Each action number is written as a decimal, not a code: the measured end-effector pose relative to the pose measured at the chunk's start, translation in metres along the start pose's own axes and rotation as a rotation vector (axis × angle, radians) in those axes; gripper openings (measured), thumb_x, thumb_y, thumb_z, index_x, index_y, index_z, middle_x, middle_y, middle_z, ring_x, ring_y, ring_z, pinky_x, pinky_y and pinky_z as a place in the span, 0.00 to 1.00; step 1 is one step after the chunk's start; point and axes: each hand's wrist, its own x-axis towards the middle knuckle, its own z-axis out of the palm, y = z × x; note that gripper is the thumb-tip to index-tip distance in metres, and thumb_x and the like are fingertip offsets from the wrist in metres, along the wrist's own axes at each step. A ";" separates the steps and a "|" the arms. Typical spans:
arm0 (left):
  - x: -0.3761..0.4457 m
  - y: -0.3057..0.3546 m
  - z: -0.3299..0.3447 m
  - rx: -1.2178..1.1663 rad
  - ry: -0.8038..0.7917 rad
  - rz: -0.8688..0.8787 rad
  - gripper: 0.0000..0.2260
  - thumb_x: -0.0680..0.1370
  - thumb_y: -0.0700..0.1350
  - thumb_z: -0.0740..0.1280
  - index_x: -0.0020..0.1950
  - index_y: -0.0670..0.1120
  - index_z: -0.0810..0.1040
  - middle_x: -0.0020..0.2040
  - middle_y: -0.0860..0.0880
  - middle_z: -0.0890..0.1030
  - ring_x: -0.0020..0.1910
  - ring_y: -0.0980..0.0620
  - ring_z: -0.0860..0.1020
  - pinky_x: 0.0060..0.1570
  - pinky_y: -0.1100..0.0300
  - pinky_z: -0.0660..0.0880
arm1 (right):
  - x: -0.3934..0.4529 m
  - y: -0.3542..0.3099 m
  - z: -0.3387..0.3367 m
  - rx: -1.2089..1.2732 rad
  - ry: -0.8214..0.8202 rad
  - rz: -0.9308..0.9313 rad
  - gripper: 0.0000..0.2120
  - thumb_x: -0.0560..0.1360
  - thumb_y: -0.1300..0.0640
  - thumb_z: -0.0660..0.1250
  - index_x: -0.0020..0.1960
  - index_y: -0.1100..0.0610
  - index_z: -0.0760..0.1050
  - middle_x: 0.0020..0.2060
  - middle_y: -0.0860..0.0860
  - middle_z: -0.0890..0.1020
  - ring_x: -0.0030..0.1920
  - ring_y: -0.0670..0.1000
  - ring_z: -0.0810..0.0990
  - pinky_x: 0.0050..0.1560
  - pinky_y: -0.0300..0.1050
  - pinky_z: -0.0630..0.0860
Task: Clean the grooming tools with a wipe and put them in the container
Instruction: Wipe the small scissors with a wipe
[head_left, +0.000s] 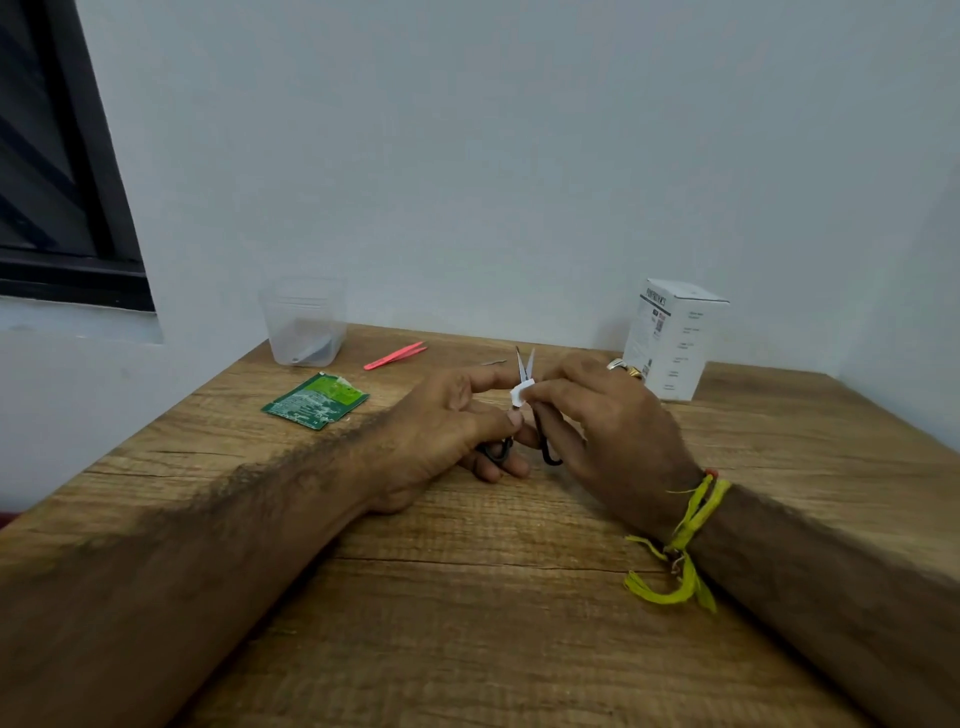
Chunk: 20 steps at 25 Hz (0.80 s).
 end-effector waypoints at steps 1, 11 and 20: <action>0.000 0.000 0.000 0.005 0.003 -0.001 0.17 0.81 0.37 0.67 0.67 0.52 0.76 0.49 0.41 0.87 0.40 0.46 0.86 0.30 0.64 0.77 | 0.000 0.000 0.000 0.009 -0.011 0.002 0.06 0.77 0.62 0.67 0.52 0.59 0.82 0.45 0.53 0.81 0.43 0.56 0.80 0.42 0.57 0.76; 0.000 -0.001 0.002 0.001 0.058 0.011 0.15 0.80 0.35 0.67 0.60 0.54 0.78 0.46 0.41 0.87 0.35 0.48 0.85 0.22 0.65 0.71 | -0.003 0.006 0.000 0.040 -0.046 0.012 0.06 0.76 0.63 0.68 0.51 0.60 0.82 0.46 0.53 0.82 0.45 0.55 0.80 0.44 0.56 0.77; -0.001 0.001 0.003 0.028 0.059 0.013 0.17 0.80 0.35 0.67 0.65 0.51 0.77 0.47 0.39 0.86 0.35 0.49 0.84 0.22 0.65 0.71 | -0.004 0.002 -0.004 -0.013 -0.081 -0.007 0.07 0.77 0.63 0.67 0.52 0.60 0.82 0.53 0.53 0.83 0.49 0.58 0.82 0.46 0.57 0.77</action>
